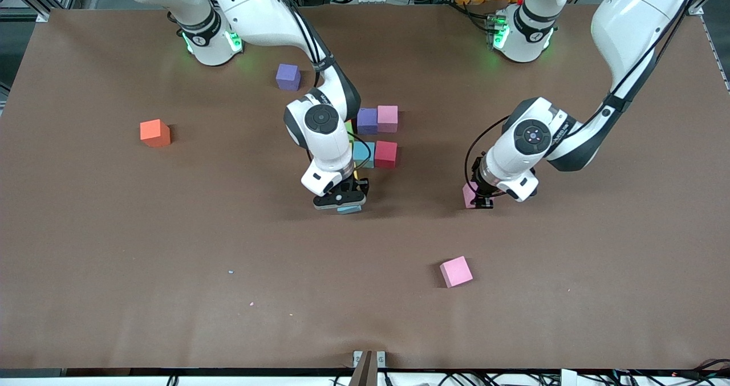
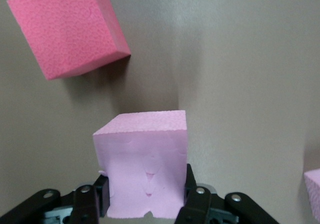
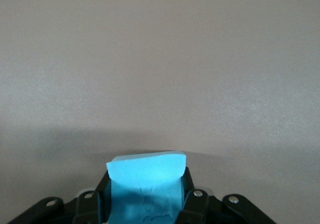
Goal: Arrange 11 blocks into digit 3
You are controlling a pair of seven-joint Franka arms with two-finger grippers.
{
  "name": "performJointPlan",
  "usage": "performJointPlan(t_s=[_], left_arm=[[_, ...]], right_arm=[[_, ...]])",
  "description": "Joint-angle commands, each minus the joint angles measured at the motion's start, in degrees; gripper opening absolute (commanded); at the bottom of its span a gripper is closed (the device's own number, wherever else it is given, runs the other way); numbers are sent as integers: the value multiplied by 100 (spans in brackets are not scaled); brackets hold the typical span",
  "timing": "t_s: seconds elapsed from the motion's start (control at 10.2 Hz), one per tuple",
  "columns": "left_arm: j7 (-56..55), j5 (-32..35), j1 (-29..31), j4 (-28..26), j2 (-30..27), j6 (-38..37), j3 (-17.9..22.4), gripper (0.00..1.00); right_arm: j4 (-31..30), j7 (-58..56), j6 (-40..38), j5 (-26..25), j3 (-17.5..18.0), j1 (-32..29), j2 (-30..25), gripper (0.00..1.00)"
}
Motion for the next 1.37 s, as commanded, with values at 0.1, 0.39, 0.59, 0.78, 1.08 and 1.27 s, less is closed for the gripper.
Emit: performJointPlan(t_s=[0.1, 0.39, 0.59, 0.78, 1.08, 1.27], left_arm=[[360, 135, -90, 167, -33, -81, -10, 47], [353, 127, -397, 413, 28, -82, -1, 47], [362, 127, -625, 545, 28, -82, 16, 50], [379, 127, -731, 756, 116, -90, 25, 50], [738, 144, -767, 871, 151, -125, 34, 49], [827, 153, -784, 985, 187, -239, 26, 49]], right_arm=[[-277, 41, 2, -129, 48, 51, -192, 0], [-278, 303, -270, -128, 66, 95, -226, 0], [-286, 322, -367, -137, 66, 121, -244, 0], [-278, 322, -376, -128, 66, 122, -244, 0], [-286, 322, -376, -128, 66, 113, -244, 0], [-286, 322, -376, -137, 58, 87, -236, 0]])
